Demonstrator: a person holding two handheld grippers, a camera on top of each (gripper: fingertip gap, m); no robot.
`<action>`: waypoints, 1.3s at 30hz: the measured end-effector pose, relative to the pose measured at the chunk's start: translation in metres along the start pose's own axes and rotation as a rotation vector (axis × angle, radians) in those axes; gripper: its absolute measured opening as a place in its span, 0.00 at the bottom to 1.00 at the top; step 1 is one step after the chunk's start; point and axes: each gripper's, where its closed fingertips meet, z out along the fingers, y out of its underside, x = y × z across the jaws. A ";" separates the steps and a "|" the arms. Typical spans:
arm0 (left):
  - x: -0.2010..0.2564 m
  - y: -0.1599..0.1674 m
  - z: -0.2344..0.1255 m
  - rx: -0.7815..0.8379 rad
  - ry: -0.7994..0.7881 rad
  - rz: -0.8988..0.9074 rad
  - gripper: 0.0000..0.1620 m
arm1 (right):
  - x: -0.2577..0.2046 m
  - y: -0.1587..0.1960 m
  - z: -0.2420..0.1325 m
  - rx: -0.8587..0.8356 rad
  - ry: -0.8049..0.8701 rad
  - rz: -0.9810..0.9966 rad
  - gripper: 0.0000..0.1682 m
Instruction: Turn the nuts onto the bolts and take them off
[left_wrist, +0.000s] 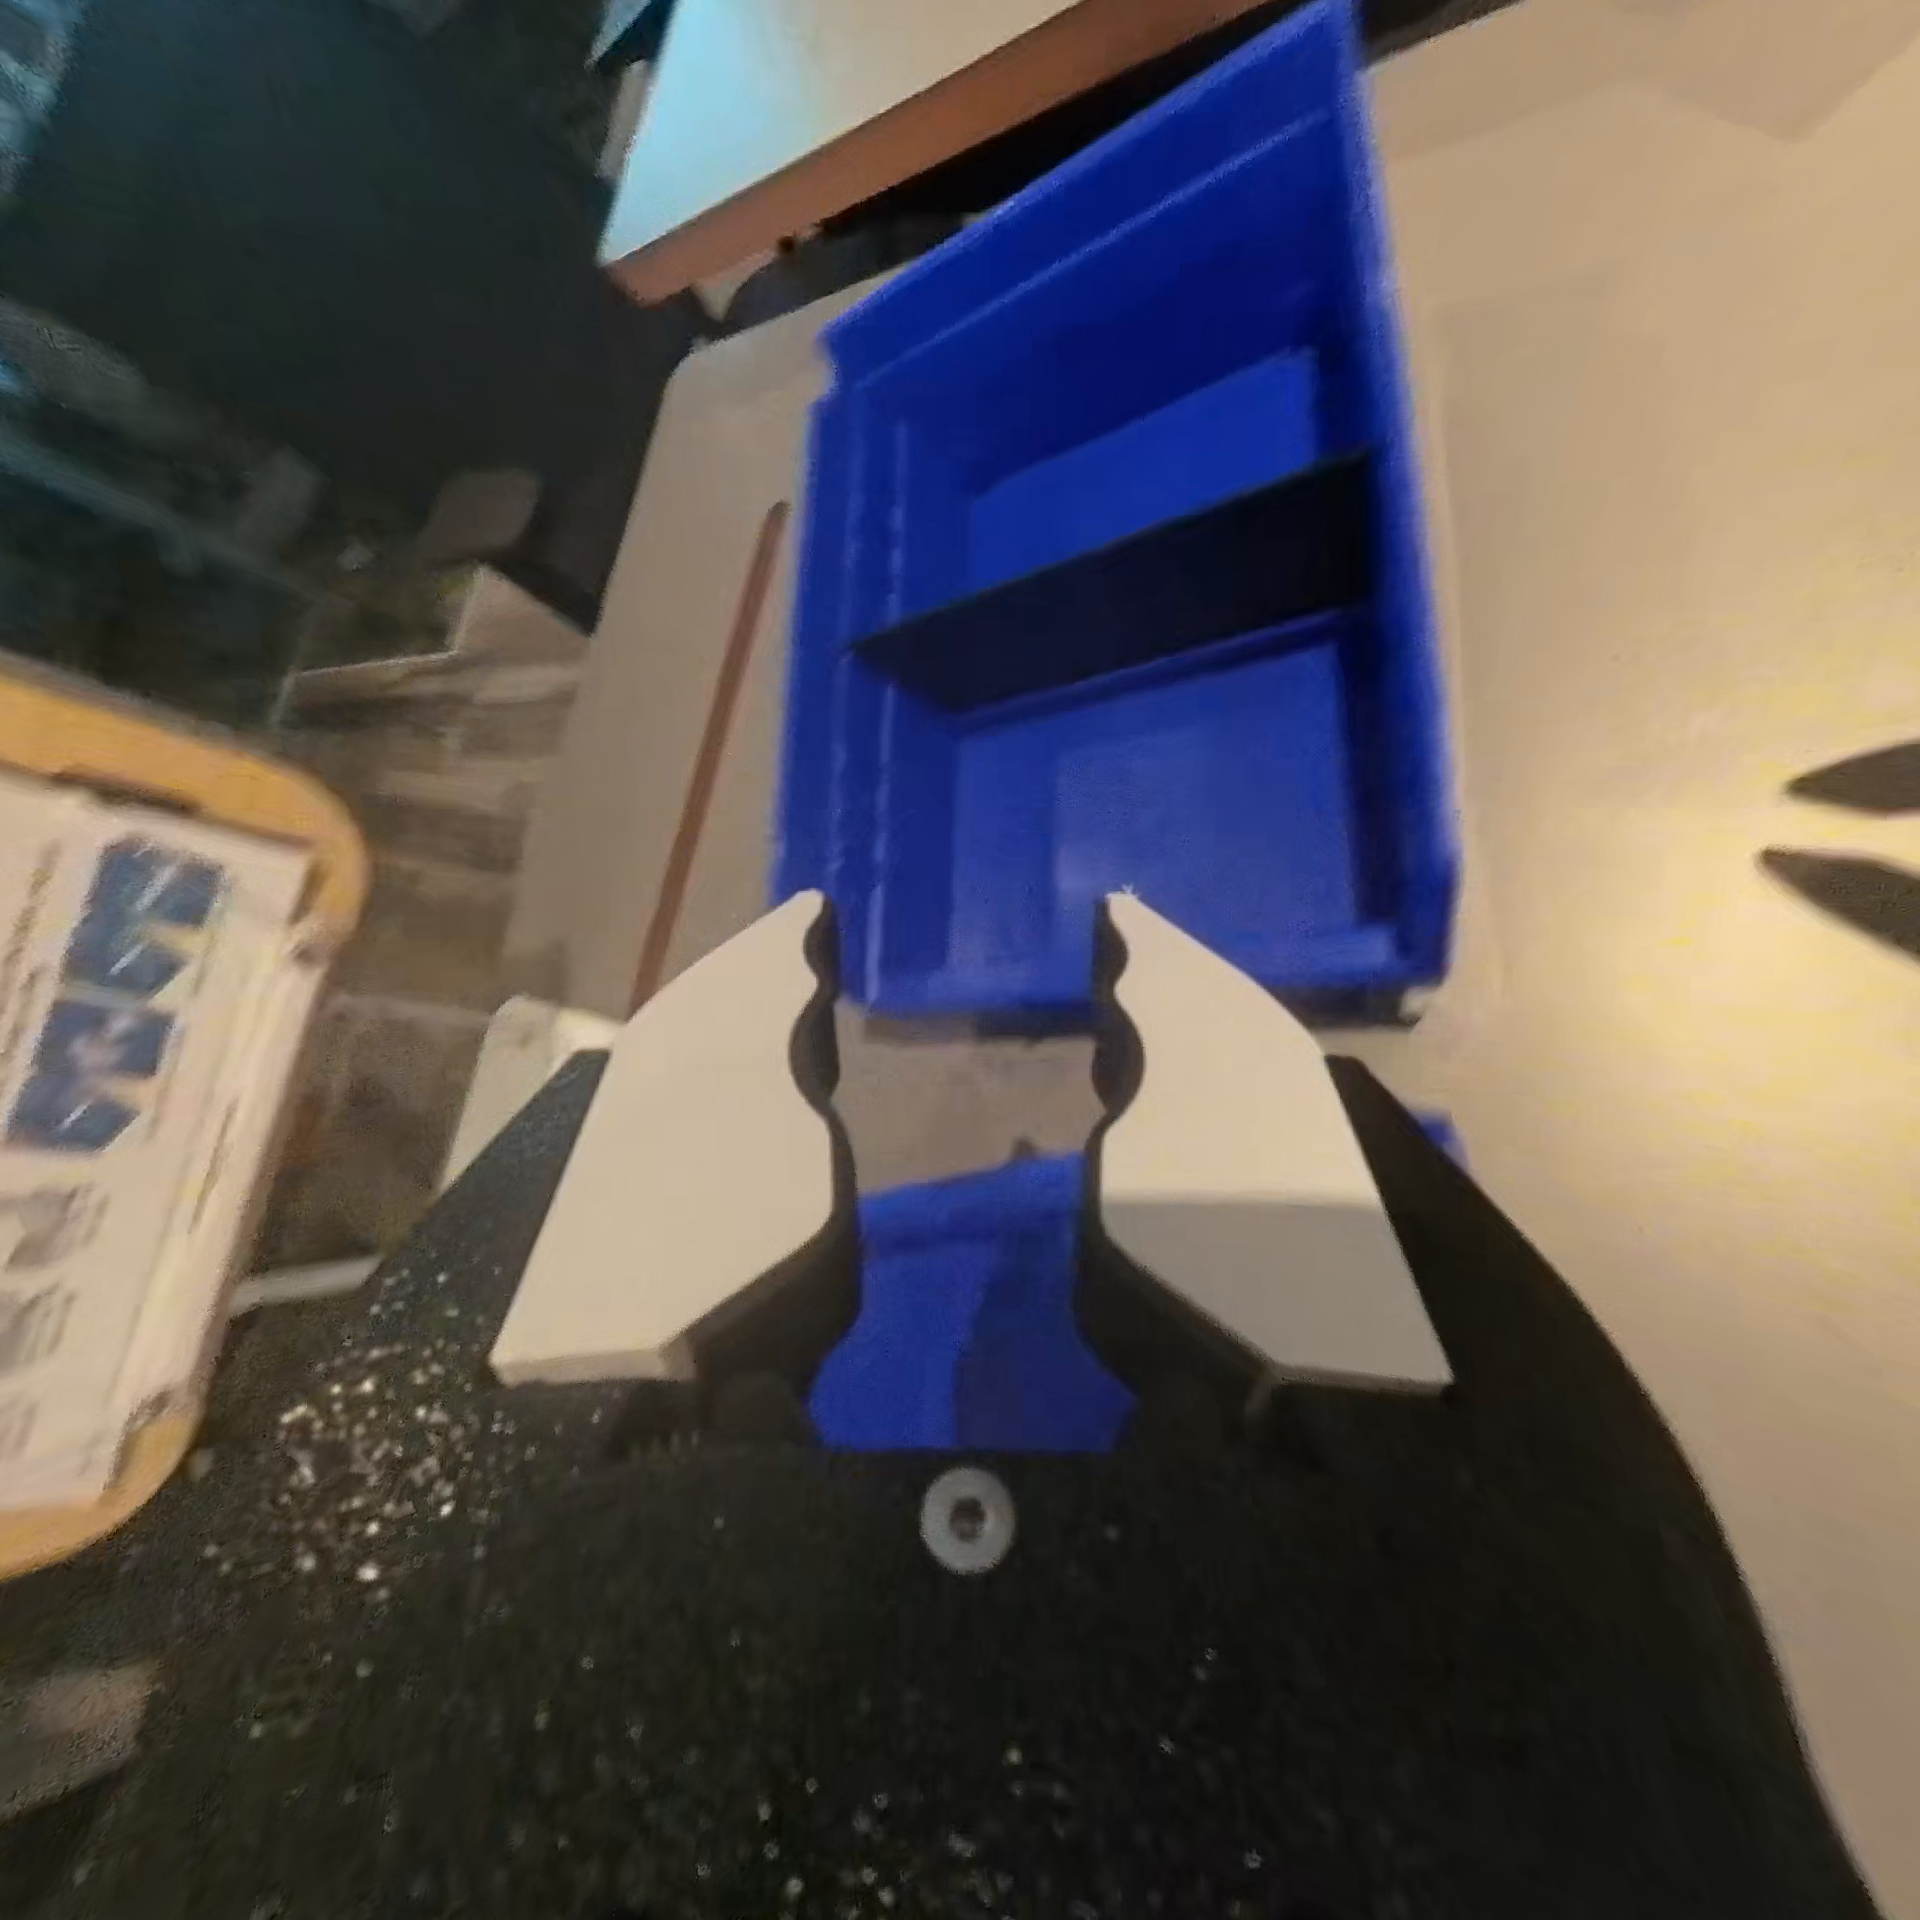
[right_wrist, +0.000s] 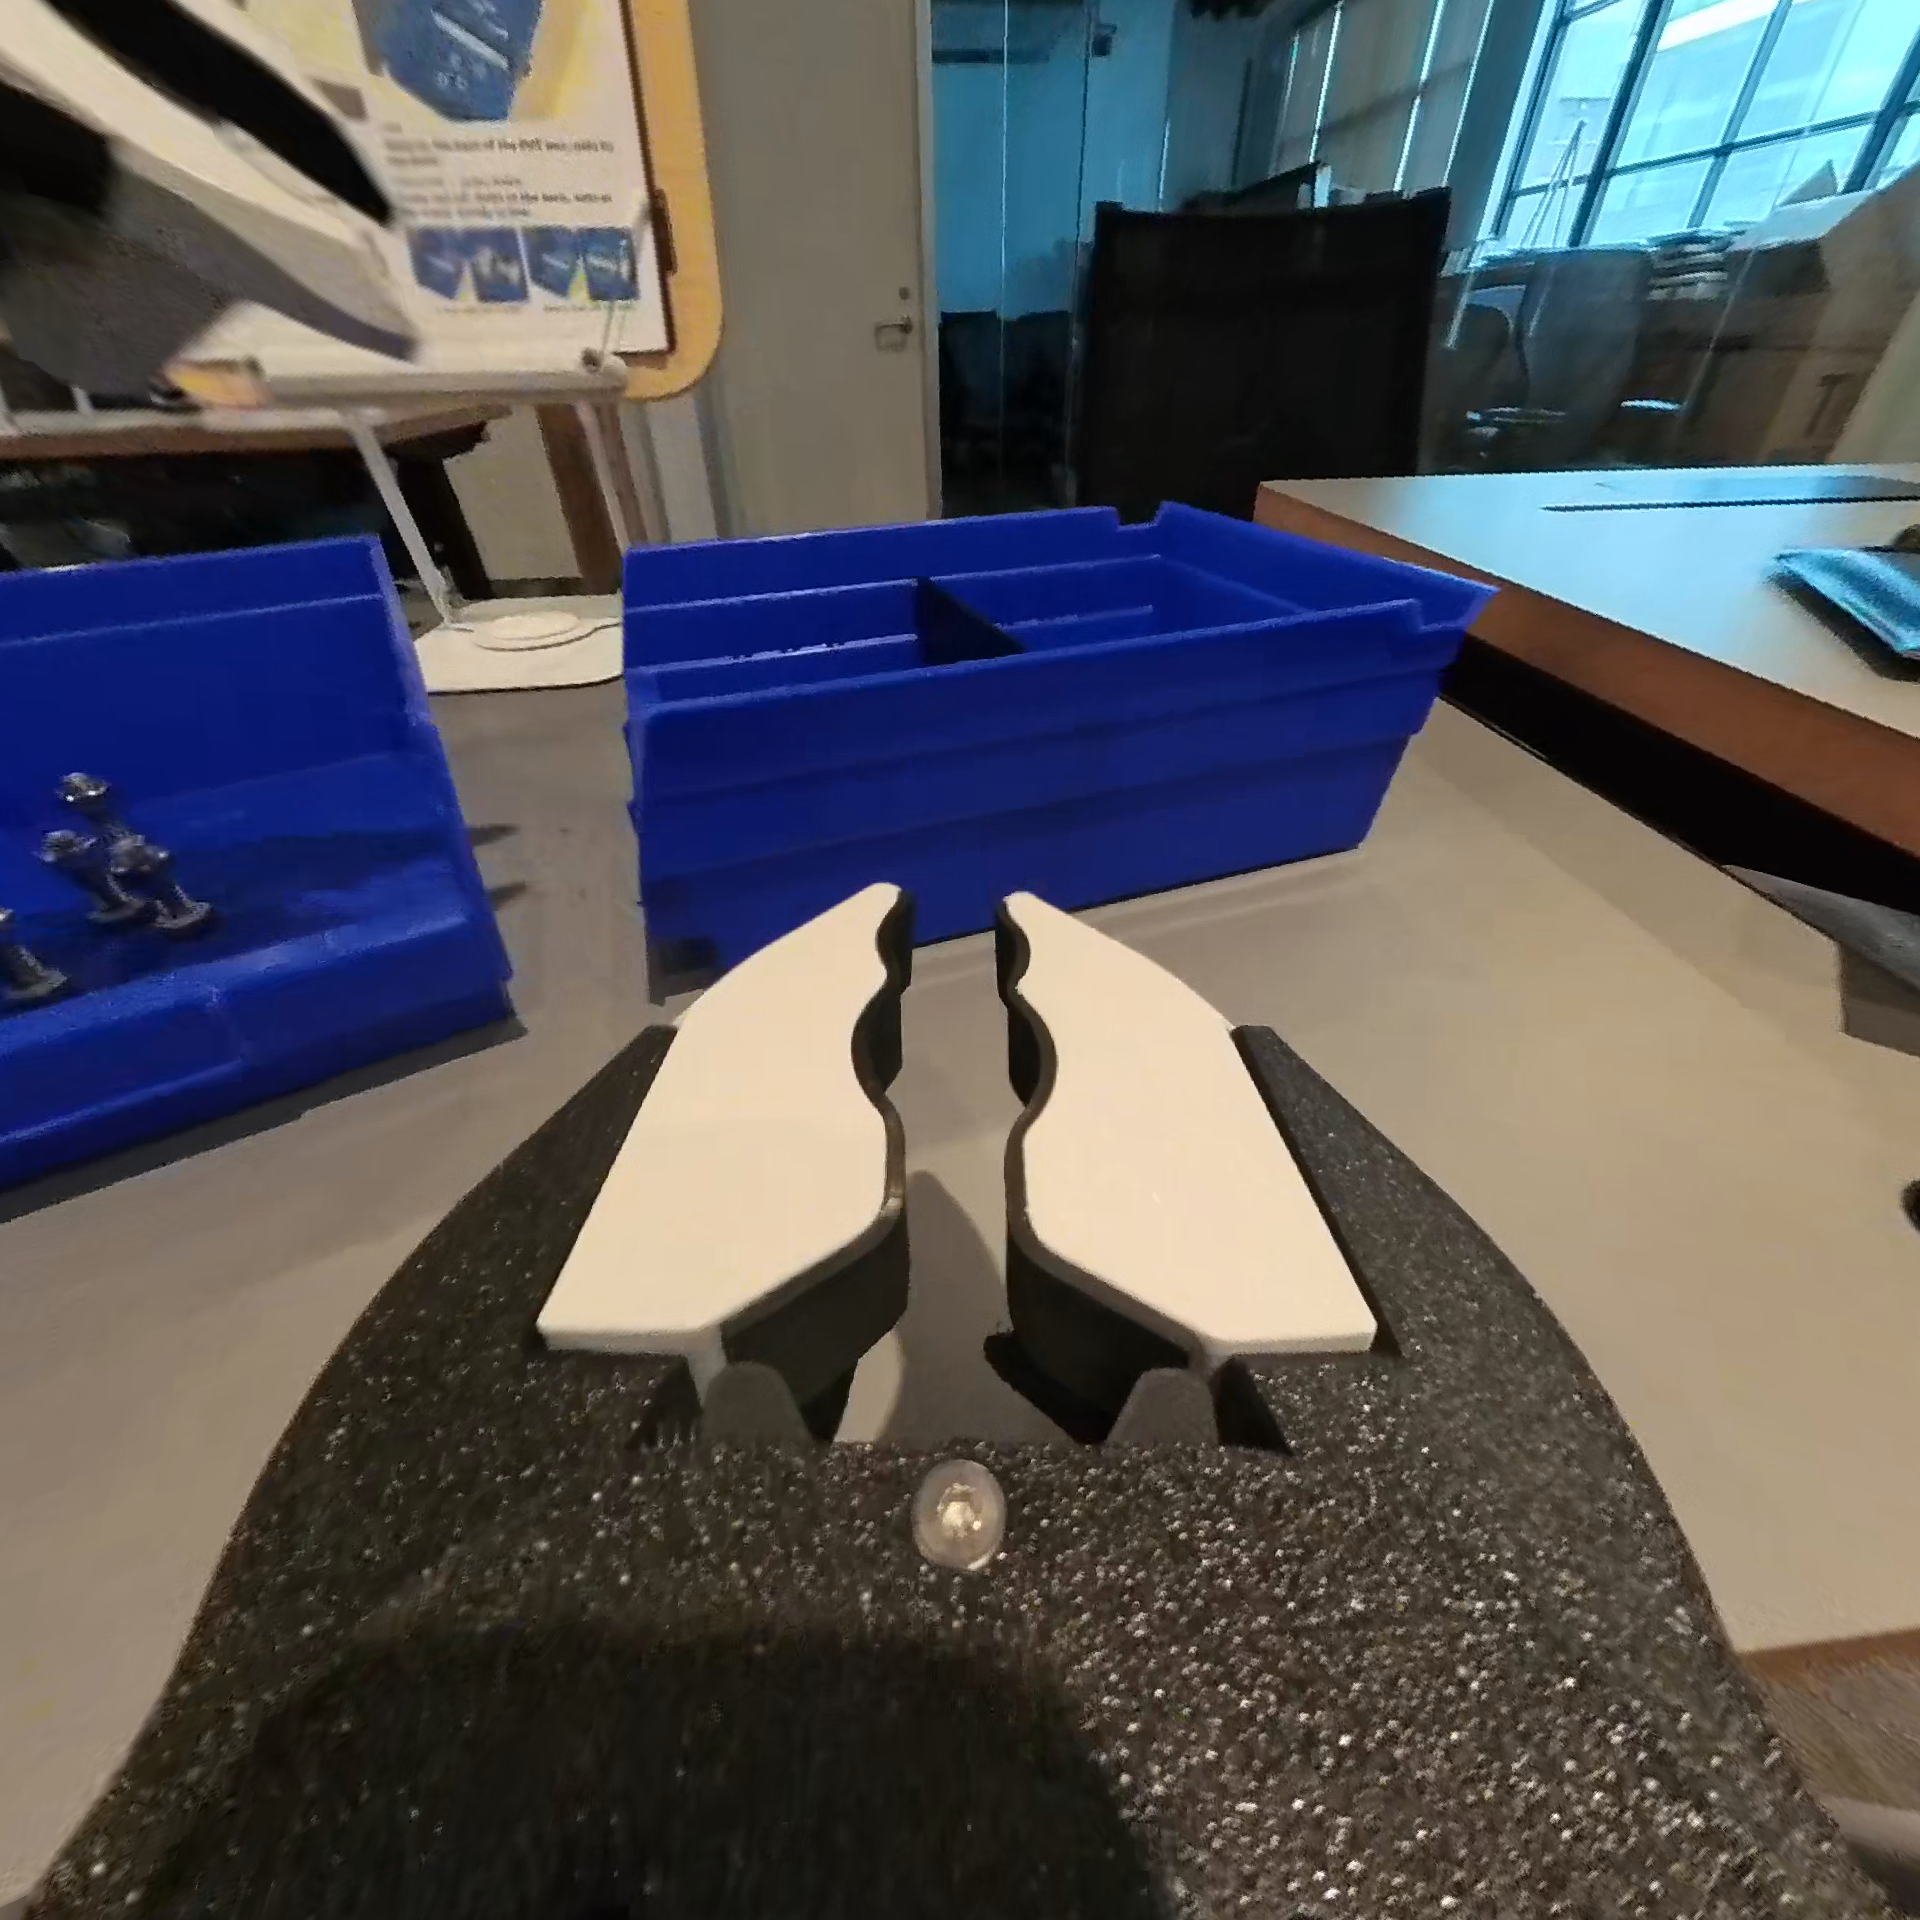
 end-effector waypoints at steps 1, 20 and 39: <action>-0.013 0.015 -0.012 -0.012 -0.030 -0.002 0.28 | -0.003 0.000 0.001 -0.005 -0.001 -0.006 0.09; -0.095 0.281 -0.068 -0.389 -0.021 -0.410 0.41 | -0.081 -0.019 0.025 -0.007 -0.120 -0.141 0.09; -0.079 0.298 -0.090 -0.613 -0.161 -0.551 0.59 | -0.116 -0.033 0.029 0.017 -0.197 -0.174 0.08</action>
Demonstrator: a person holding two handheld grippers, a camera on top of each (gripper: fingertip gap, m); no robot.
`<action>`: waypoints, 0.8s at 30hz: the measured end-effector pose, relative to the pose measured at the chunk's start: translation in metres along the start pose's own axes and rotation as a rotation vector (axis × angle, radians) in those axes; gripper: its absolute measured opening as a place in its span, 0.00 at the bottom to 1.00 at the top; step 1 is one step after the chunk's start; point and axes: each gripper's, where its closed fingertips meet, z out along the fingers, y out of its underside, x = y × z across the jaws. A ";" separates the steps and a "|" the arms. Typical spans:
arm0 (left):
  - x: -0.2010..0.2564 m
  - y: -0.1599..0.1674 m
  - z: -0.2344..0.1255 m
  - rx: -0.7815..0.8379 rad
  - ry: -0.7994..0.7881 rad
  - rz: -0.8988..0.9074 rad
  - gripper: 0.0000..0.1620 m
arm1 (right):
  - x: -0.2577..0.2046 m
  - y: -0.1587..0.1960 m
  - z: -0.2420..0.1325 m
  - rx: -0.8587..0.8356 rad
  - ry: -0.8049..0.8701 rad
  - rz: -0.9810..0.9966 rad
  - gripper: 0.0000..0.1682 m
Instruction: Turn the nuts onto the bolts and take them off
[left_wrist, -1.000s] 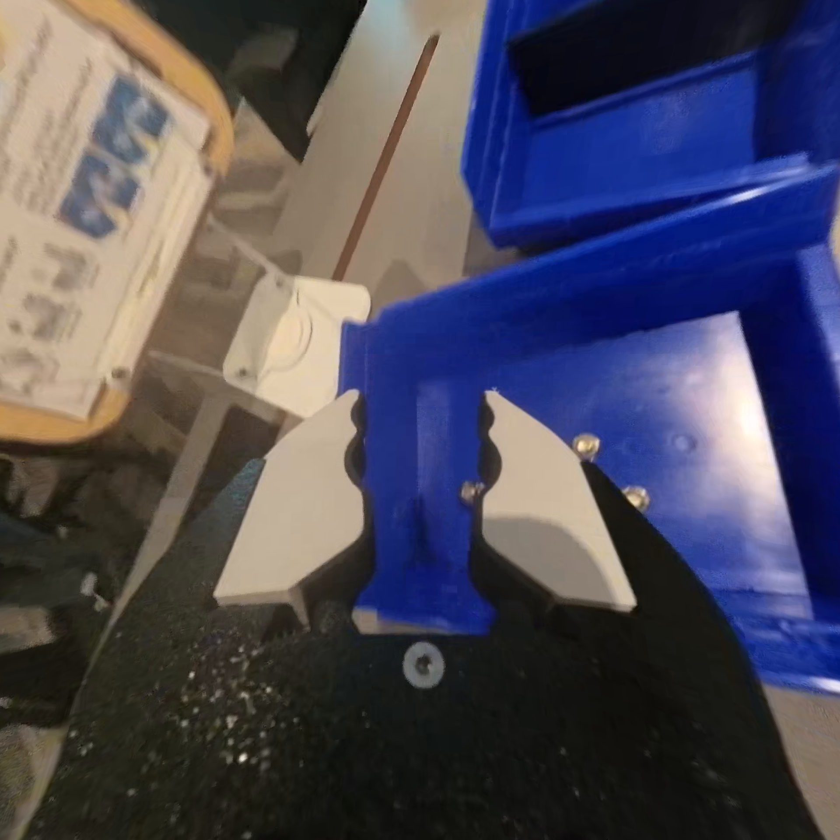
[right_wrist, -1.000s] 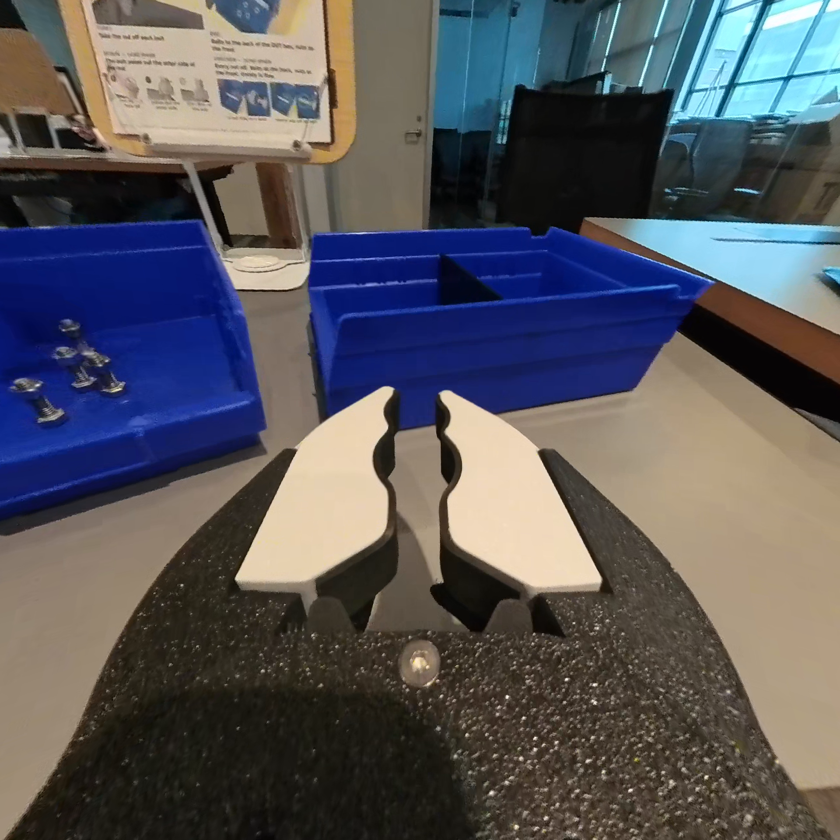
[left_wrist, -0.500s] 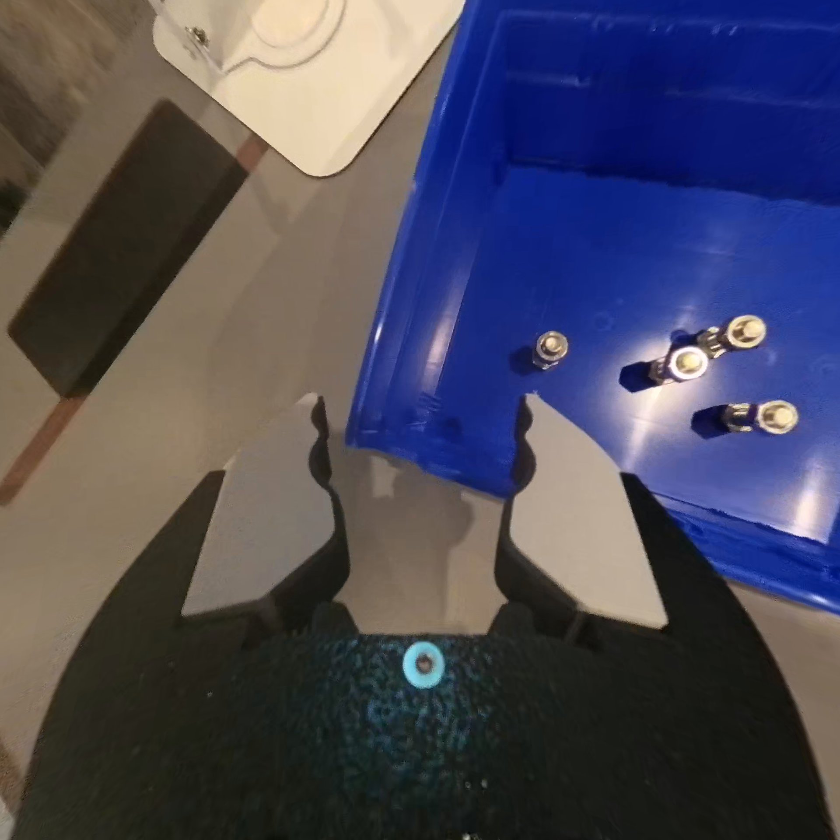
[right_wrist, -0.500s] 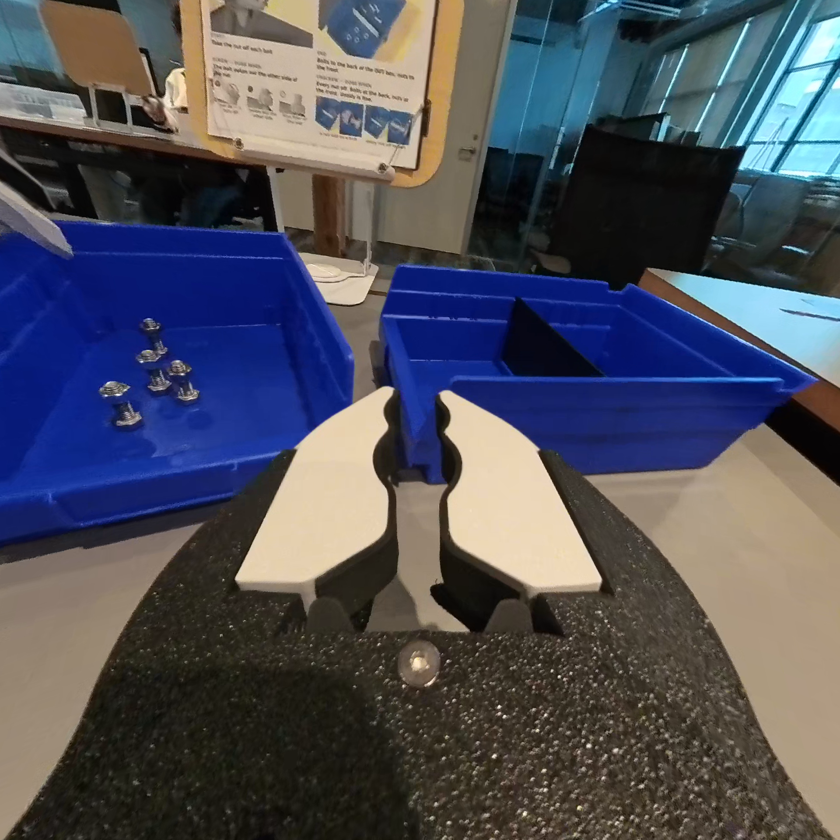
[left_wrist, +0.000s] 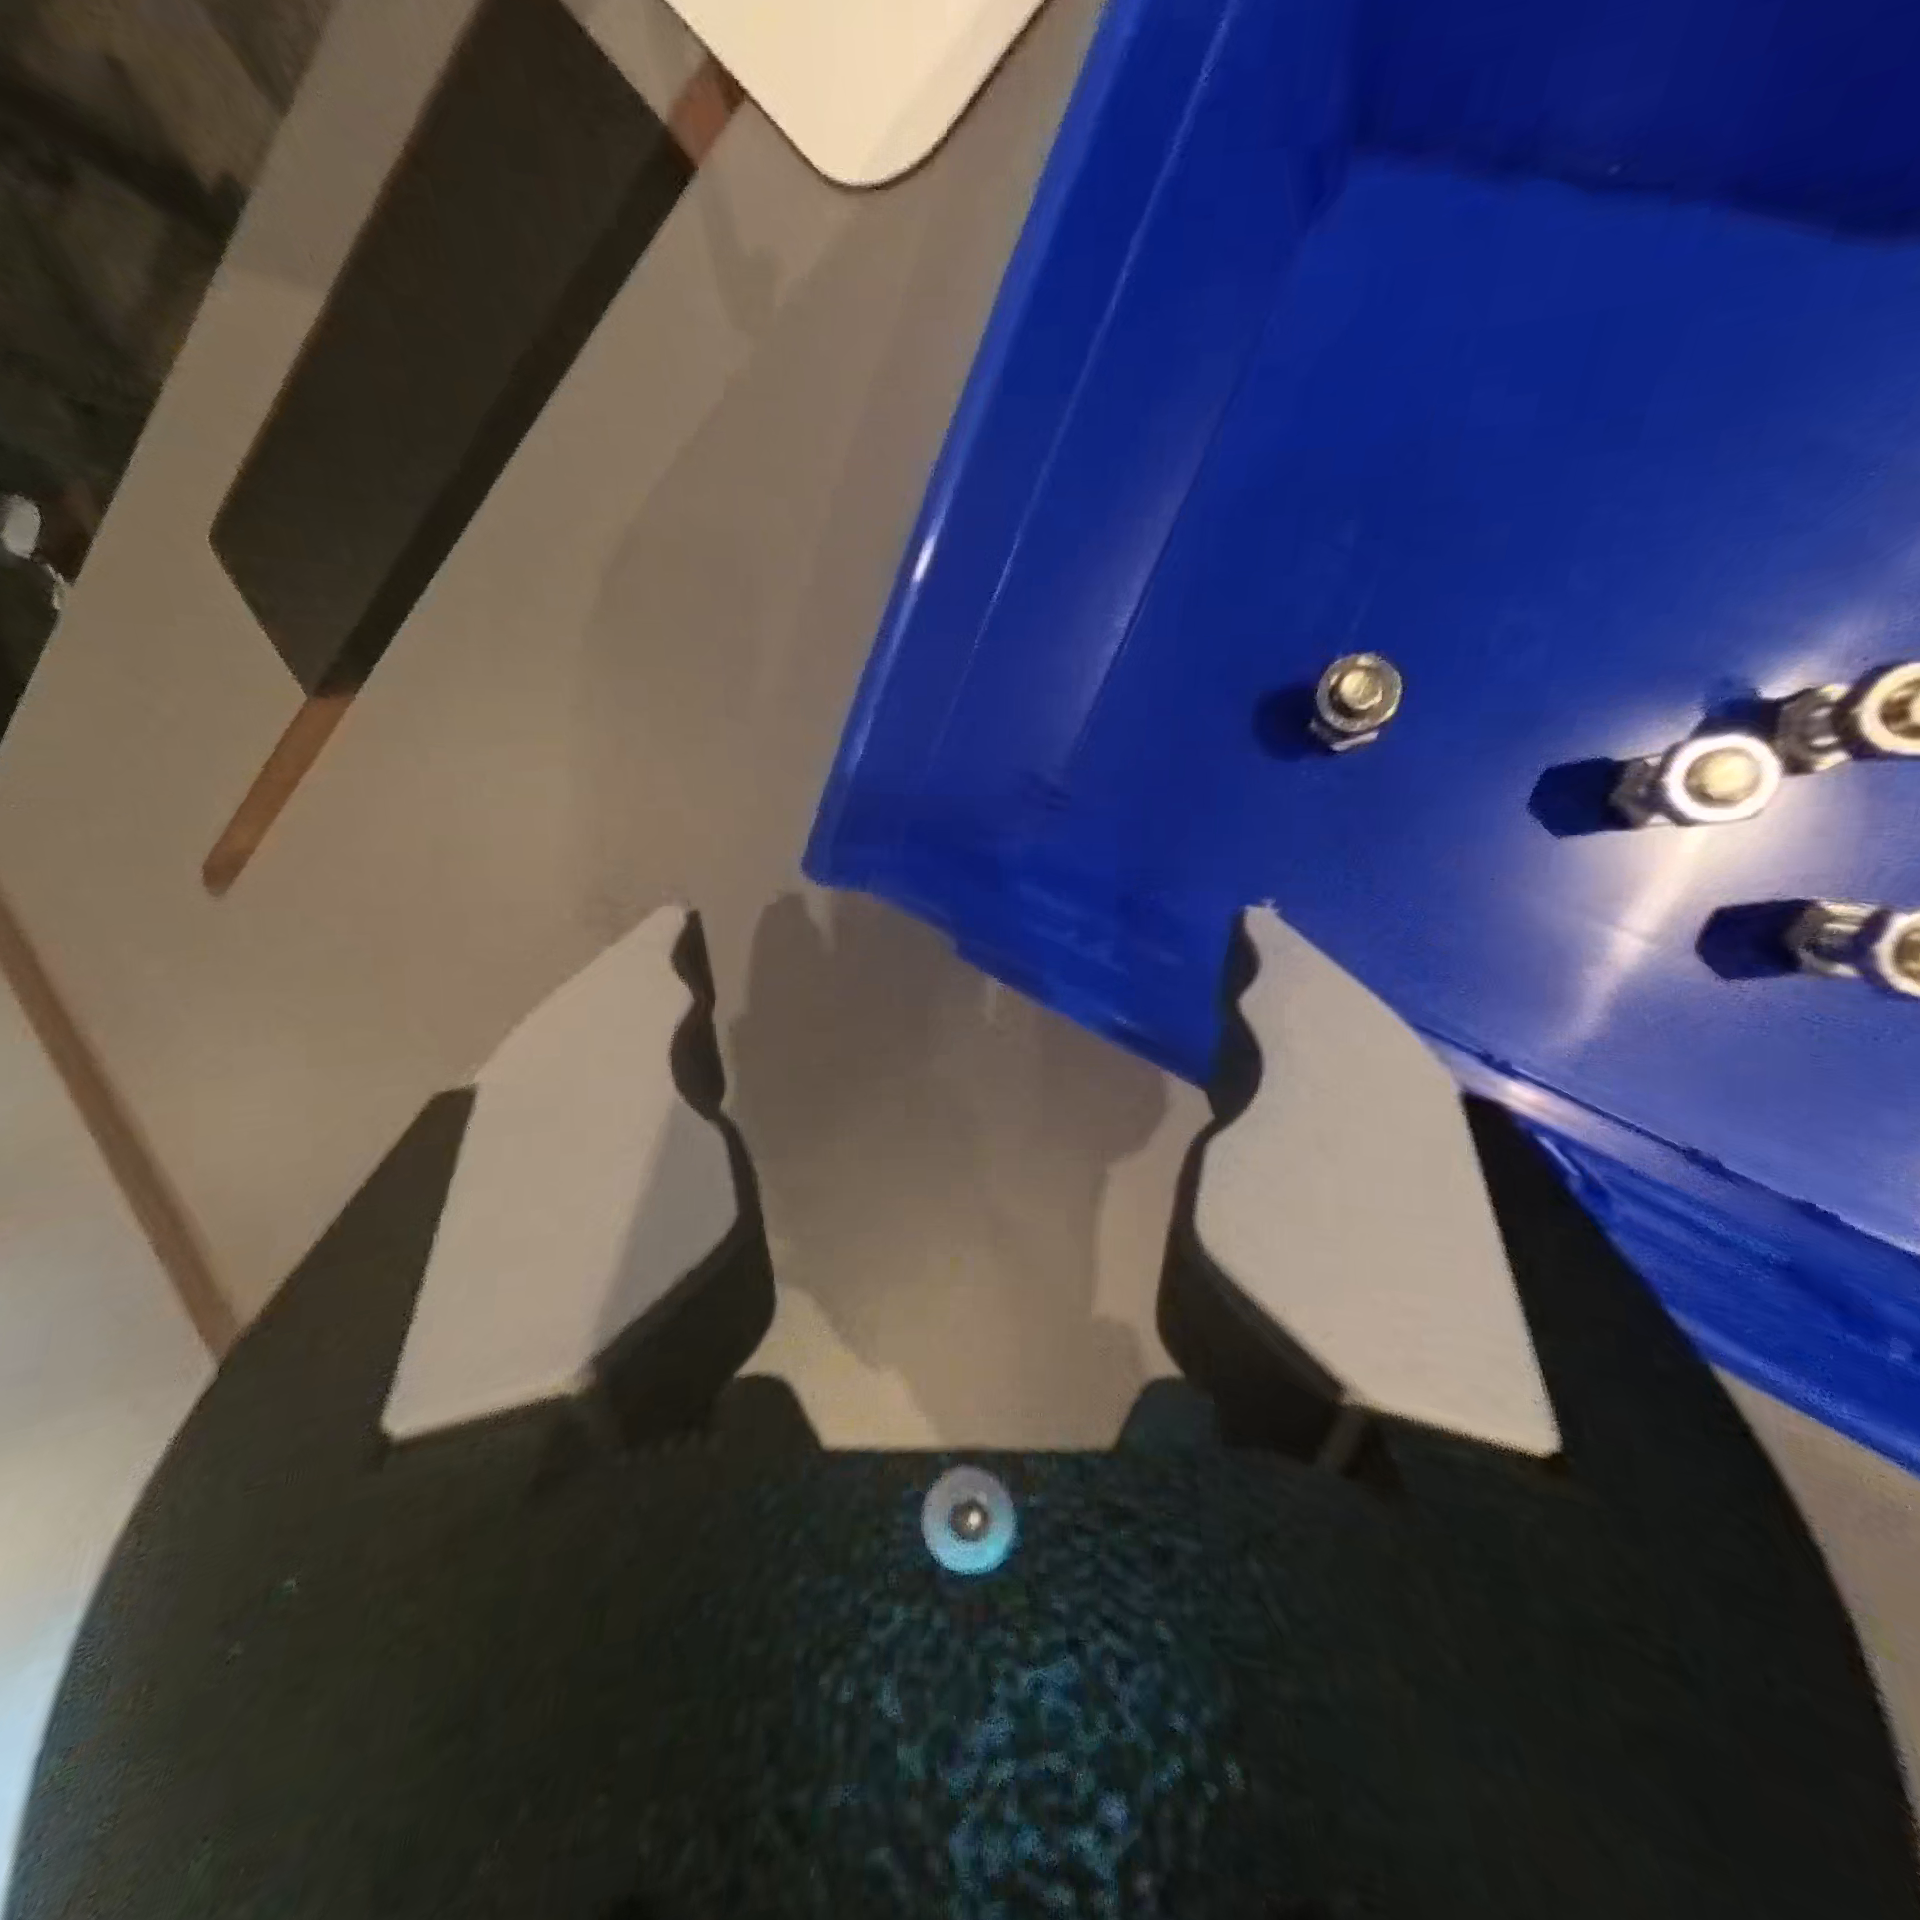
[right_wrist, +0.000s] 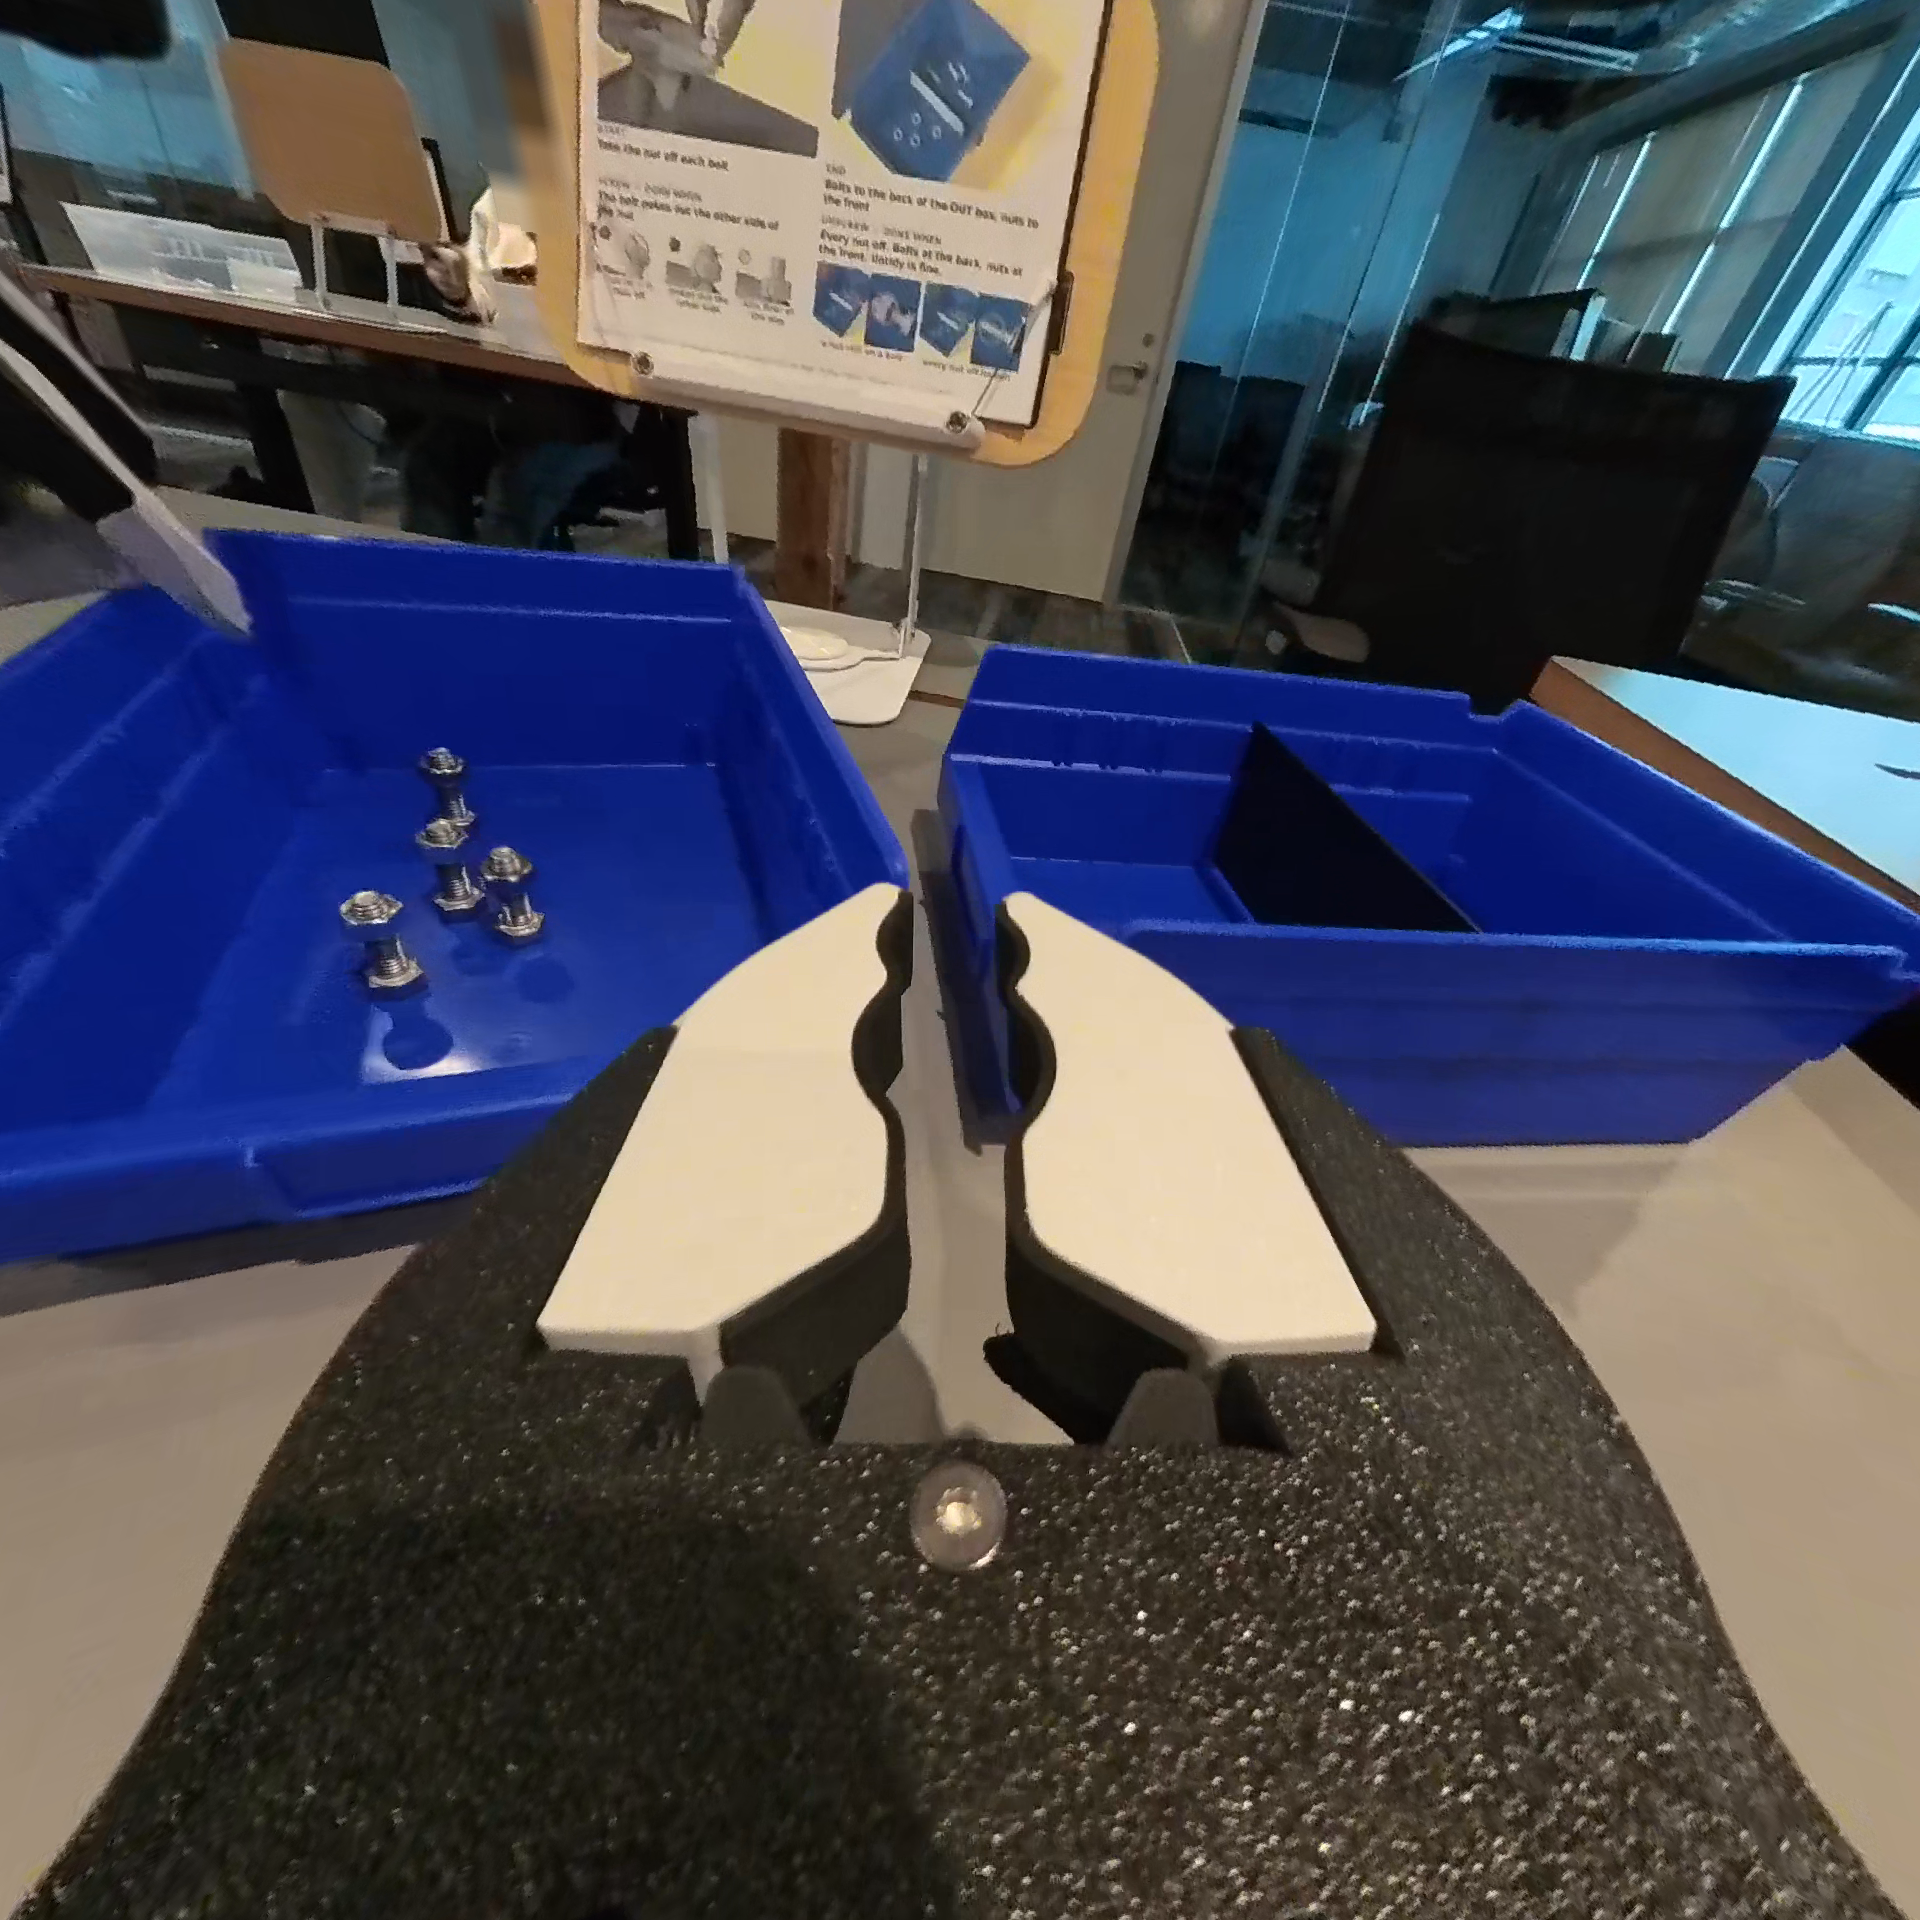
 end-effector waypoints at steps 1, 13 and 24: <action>0.003 0.001 0.000 -0.009 0.037 -0.024 0.59 | -0.001 -0.002 0.000 0.004 -0.002 -0.001 0.08; 0.044 0.036 -0.003 -0.349 0.285 -0.168 0.57 | -0.021 -0.027 0.005 0.073 -0.062 -0.013 0.09; -0.012 0.065 -0.003 -0.367 0.133 -0.169 0.54 | -0.052 -0.035 0.011 0.093 -0.145 -0.052 0.09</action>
